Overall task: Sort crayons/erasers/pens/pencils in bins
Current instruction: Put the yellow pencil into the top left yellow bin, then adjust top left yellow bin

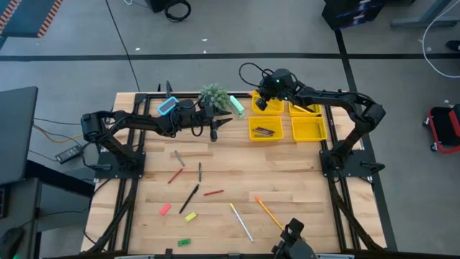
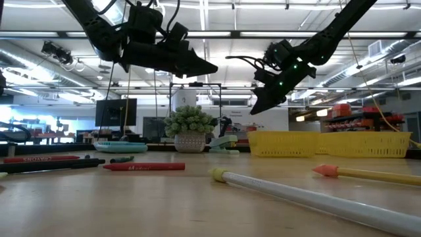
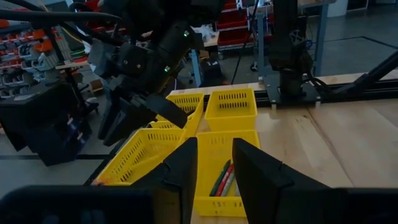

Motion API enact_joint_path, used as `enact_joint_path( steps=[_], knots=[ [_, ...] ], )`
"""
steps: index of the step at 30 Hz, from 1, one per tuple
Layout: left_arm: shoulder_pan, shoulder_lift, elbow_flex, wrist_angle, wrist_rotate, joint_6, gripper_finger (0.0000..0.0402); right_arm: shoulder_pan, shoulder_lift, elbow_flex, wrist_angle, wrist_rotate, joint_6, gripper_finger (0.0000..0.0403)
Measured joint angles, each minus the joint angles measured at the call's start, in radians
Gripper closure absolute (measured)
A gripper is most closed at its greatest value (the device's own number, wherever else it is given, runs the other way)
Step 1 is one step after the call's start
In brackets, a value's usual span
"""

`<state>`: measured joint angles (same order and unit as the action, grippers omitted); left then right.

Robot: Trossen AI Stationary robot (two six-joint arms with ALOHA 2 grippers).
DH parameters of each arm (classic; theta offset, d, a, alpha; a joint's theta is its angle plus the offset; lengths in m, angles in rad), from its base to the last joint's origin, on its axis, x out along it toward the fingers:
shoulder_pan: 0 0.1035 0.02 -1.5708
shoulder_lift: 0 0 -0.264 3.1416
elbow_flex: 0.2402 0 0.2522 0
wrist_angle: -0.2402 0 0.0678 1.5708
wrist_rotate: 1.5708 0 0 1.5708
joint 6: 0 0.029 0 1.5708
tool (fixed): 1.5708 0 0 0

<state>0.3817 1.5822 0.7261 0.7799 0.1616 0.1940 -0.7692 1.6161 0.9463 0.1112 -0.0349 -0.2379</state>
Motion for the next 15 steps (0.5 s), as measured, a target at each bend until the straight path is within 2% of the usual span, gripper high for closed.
enact_joint_path(
  steps=[10, 15],
  knots=[
    [0.0, 0.0, 0.0, -0.016, 0.0, 0.0, 0.0286, 0.0, 0.0, 0.0, 0.014, 0.007, 0.004, 0.0309],
    [0.0, 0.001, 0.0, -0.024, 0.0, 0.001, 0.0291, 0.0, 0.0, 0.0, -0.087, 0.001, 0.01, 0.0309]
  ],
)
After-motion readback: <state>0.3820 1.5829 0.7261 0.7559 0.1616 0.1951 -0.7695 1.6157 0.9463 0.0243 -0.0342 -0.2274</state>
